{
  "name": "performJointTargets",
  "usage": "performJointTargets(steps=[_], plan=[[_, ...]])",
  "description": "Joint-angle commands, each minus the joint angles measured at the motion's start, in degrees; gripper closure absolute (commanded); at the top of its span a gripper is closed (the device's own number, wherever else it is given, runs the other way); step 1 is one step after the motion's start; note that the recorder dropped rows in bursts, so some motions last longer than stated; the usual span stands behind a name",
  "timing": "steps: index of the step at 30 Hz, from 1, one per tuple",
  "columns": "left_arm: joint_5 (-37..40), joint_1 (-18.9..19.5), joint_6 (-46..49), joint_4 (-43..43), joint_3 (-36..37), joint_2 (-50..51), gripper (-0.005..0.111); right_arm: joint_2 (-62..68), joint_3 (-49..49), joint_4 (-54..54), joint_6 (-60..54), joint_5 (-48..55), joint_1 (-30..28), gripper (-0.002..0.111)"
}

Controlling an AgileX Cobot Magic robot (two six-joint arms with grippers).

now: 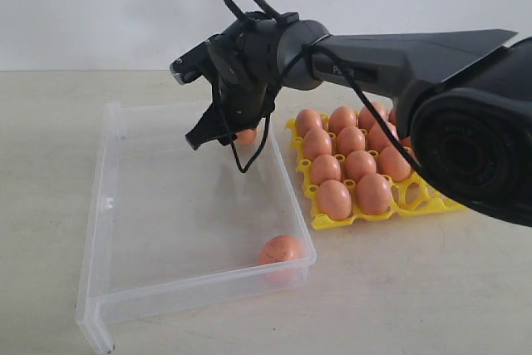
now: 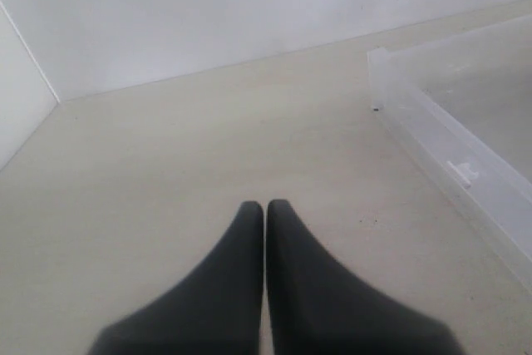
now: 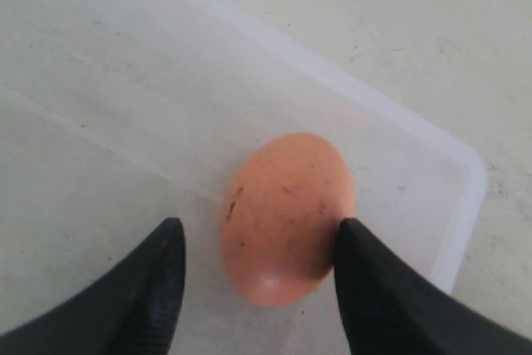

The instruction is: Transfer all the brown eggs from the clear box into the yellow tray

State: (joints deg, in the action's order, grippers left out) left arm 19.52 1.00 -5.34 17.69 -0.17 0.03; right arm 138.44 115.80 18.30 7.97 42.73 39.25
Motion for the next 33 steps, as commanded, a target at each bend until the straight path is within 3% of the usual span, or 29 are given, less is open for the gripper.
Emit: performJointTargets(steps=[1,12,17,21,24,26,33], plan=[[-0.25,-0.22,-0.27,-0.1,0.17,-0.03,0.105,1.65,0.27,2.38,0.77,-0.96,-0.49,0.056],[-0.25,-0.22,-0.27,-0.1,0.17,-0.03,0.105,3.35,0.27,5.58,6.81,-7.07,-0.49,0.058],[-0.25,-0.22,-0.27,-0.1,0.17,-0.03,0.105,3.35,0.27,5.09,8.48,-7.26,-0.39,0.108],[-0.25,-0.22,-0.27,-0.1,0.17,-0.03,0.105,1.57,0.14,0.98,7.69,-0.47,-0.39,0.108],[-0.25,-0.22,-0.27,-0.1,0.17,-0.03,0.105,-0.3,0.14,-3.63,2.87,-2.03,-0.39,0.108],[-0.25,-0.22,-0.27,-0.1,0.17,-0.03,0.105,-1.56,-0.51,-8.03,-1.13,-5.77,-0.39,0.109],[-0.25,-0.22,-0.27,-0.1,0.17,-0.03,0.105,-9.03,-18.77,-12.97,-2.54,-23.43,-0.39,0.109]])
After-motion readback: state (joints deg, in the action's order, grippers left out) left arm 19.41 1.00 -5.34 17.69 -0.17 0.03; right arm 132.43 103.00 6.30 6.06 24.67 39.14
